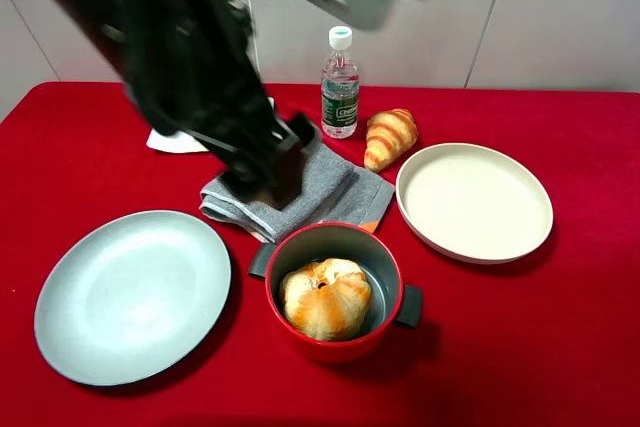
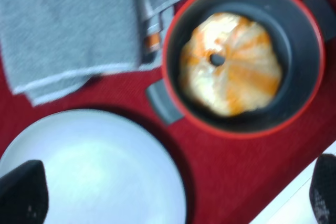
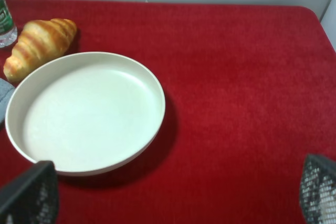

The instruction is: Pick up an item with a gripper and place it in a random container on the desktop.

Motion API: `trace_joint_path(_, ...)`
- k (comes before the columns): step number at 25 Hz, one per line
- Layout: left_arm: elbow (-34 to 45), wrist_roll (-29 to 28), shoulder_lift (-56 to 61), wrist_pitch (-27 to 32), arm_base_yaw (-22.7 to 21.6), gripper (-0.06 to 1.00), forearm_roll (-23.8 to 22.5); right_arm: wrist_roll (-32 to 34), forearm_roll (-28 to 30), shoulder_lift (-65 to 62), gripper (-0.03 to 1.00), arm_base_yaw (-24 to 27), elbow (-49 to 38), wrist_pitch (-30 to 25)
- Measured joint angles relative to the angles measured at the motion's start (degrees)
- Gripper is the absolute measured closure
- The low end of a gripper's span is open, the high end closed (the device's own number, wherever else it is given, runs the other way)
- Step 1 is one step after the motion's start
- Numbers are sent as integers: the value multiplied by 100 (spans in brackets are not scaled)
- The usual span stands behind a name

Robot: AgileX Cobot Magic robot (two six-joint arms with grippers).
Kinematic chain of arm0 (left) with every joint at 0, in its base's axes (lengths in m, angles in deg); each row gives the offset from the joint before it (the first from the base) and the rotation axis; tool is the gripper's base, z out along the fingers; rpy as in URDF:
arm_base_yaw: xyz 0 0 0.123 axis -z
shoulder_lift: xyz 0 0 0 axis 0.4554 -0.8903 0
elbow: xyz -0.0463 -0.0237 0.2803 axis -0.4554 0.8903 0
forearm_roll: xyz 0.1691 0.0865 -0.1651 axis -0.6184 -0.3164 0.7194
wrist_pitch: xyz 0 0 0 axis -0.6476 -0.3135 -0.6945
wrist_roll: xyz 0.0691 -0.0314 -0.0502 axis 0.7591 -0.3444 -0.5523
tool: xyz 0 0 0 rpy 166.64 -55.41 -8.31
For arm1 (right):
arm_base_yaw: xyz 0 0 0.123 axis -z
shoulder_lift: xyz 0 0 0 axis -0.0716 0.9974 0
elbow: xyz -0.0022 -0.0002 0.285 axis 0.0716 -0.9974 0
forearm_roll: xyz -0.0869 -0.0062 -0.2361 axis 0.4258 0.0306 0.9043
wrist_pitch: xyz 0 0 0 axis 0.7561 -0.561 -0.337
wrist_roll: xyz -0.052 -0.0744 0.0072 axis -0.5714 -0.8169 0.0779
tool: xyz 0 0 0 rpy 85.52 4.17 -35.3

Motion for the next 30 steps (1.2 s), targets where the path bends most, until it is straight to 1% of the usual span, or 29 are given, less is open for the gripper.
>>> trace_joint_path(6,154,20,578,409,-35,-4,-85,0,0,0,27,0,0,0)
trace_joint_path(11,700,43,1223,456,-35,-4,-125,0,0,0,27,0,0,0)
trace_joint_path(16,1371,49,2104,485,-35,-4,-125,0,0,0,27,0,0,0)
trace_joint_path(20,1719,67,2830,490,-35,-4,-152,0,0,0,27,0,0,0)
trace_joint_path(28,2366,104,4305,500,-42,-4,-613,0,0,0,27,0,0,0)
trace_joint_path(30,2576,53,4760,503,-159,-4,-644,0,0,0,27,0,0,0)
